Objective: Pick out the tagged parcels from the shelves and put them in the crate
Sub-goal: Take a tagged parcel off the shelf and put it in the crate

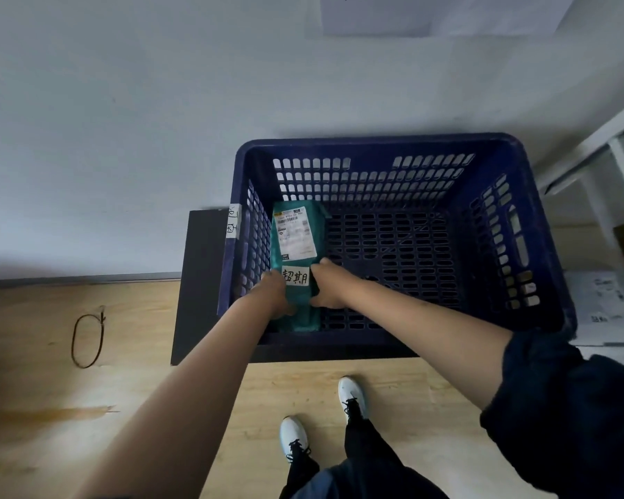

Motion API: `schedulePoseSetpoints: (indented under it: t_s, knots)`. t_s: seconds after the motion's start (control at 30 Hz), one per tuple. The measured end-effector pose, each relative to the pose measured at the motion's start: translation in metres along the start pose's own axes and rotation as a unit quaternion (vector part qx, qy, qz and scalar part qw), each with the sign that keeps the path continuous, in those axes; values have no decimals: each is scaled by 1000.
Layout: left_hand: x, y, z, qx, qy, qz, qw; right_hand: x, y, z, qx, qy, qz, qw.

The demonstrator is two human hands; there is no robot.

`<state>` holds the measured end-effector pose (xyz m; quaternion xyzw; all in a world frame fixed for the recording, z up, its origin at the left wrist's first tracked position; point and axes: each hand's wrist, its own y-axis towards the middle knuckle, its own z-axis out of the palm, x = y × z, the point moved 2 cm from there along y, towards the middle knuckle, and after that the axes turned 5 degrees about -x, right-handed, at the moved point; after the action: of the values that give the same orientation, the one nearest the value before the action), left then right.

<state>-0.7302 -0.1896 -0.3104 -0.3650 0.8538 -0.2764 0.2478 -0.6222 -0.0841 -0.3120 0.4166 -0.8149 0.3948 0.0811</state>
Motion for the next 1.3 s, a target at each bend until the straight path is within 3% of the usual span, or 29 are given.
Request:
schedulePoseSetpoints:
  t_s: [0.33, 0.63, 1.03, 1.3]
  knots:
    - [-26, -73, -56, -154, 93, 171, 969, 13, -106, -64, -144, -104, 25, 984]
    - [-45, -157, -70, -245, 166, 252, 921, 17, -219, -59, -283, -78, 49, 955]
    - [-80, -256, -31, -314, 202, 229, 899, -28, -340, -42, -356, -156, 53, 920]
    - [-170, -316, 46, -344, 196, 223, 891, -119, -444, -38, -362, -156, 30, 919]
